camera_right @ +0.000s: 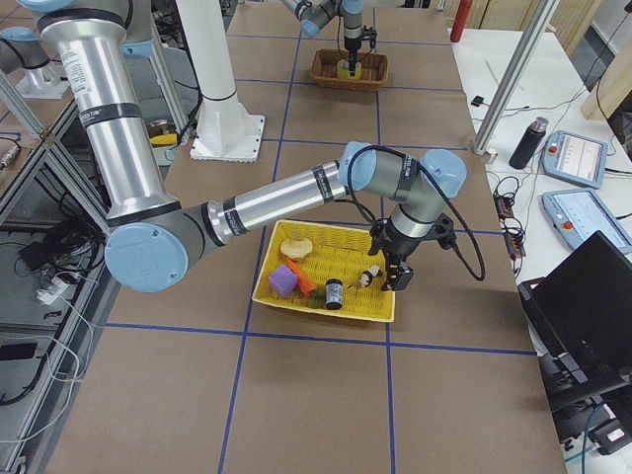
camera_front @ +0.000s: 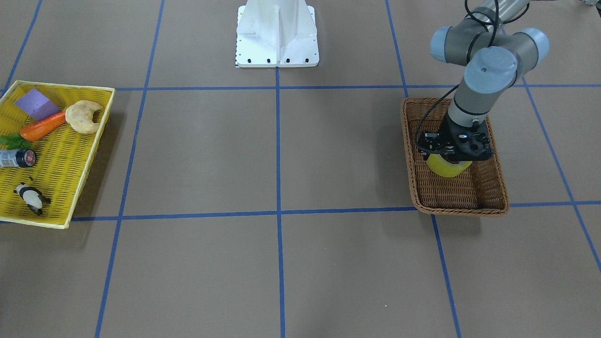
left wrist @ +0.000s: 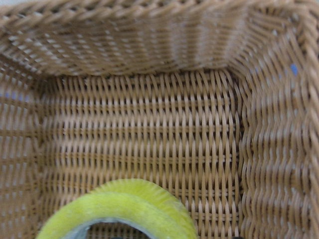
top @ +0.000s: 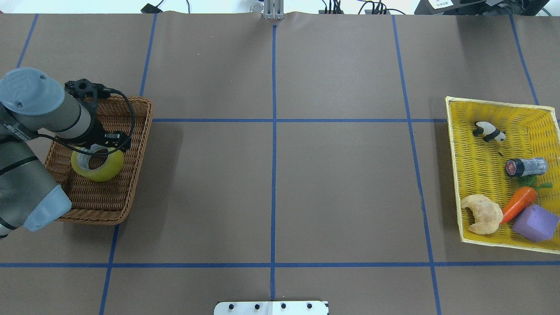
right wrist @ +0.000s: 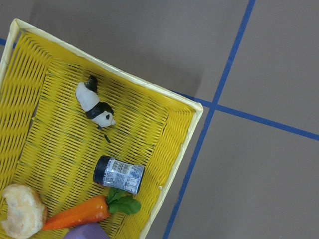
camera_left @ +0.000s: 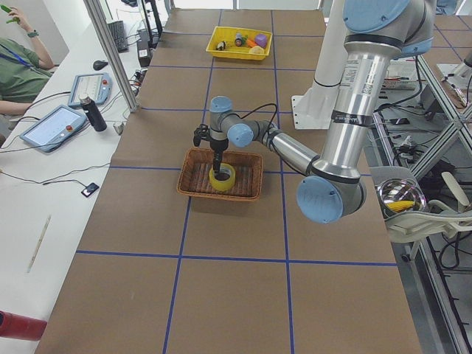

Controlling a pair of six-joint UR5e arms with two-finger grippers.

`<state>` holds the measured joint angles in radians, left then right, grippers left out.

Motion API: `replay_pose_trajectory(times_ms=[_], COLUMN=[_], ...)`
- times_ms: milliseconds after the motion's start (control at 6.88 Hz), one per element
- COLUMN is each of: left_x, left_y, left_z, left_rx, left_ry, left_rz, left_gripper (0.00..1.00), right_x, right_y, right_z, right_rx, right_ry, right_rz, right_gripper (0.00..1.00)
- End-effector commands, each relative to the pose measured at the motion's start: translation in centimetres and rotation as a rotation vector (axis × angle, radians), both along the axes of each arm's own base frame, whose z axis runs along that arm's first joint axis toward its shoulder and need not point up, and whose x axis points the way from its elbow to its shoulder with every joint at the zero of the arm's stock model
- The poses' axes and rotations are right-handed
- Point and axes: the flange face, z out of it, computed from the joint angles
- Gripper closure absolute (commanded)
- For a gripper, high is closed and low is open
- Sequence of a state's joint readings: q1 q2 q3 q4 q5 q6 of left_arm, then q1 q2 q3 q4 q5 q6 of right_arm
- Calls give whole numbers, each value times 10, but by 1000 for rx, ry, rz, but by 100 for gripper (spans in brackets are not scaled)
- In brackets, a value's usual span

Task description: Move tape to another basket

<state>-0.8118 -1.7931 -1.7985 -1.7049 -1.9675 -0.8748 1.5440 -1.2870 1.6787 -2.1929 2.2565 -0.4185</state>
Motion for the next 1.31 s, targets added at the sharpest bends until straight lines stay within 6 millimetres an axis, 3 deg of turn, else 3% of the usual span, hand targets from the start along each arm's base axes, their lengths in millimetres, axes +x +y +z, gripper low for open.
replay_pose_trajectory(times_ms=[0, 145, 291, 436, 581, 726, 872, 1162], left_x=[-66, -122, -198, -257, -314, -366, -376, -398], left_y=[-17, -22, -27, -20, -3, -10, -8, 13], left_z=[-11, -4, 15, 41, 85, 121, 144, 178], left_rx=[80, 115, 75, 68, -15, -73, -99, -33], left_ry=[-45, -59, -2, 53, 116, 130, 110, 29], left_rz=[69, 92, 35, 59, 5, -91, -95, 2], left_gripper=[2, 2, 2, 2, 2, 2, 2, 2], right_x=[20, 27, 32, 32, 30, 31, 37, 48], right_y=[9, 13, 16, 18, 16, 12, 19, 67], right_z=[16, 21, 20, 20, 19, 13, 25, 104], right_rx=[-31, -40, -29, -37, -43, -25, -11, 38], right_ry=[-14, -15, -14, -27, -49, -47, -45, -25], right_rz=[38, 54, 62, 75, 87, 85, 90, 115], right_gripper=[0, 0, 0, 0, 0, 0, 0, 0])
